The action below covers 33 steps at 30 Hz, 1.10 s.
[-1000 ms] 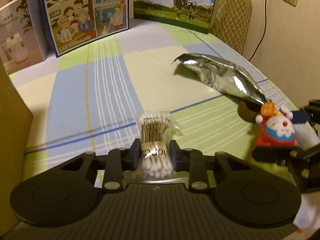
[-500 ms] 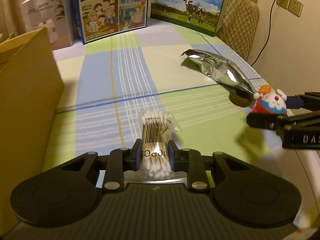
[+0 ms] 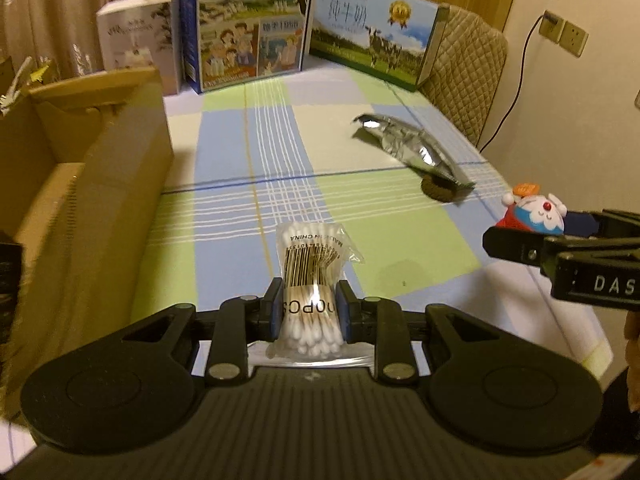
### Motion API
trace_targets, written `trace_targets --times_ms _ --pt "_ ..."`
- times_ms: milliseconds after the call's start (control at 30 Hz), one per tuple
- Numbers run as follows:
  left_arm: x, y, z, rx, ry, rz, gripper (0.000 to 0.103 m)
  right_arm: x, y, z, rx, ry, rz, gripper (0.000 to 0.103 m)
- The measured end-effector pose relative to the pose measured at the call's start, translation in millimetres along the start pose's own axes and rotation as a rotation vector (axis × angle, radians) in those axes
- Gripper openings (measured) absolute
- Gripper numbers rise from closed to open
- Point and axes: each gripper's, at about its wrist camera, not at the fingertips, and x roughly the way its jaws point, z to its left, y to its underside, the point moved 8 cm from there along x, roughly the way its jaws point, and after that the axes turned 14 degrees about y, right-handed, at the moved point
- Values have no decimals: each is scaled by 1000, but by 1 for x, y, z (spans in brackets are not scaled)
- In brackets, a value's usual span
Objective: Organize objects
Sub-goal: 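Carry the swab bag with the left tool while the right tool carries Doraemon to the box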
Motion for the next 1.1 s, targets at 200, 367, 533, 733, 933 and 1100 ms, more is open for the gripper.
trace_targets --times_ms 200,367,533,733,933,1100 --pt "-48 4 -12 1 -13 -49 22 -33 0 23 -28 -39 -22 72" --pt "-84 8 -14 10 -35 -82 22 -51 -1 49 -61 -81 -45 72" --pt "-118 12 -6 4 -70 -116 22 -60 -7 75 -97 -122 -65 72" --pt "-153 15 17 -14 -118 -149 22 -64 -15 113 -144 -177 -81 72" --pt "-186 17 54 -42 -173 -169 22 -62 -28 156 -192 -239 -99 72" --pt "-210 19 96 -87 -227 -185 22 -55 -38 189 -225 -284 -104 72"
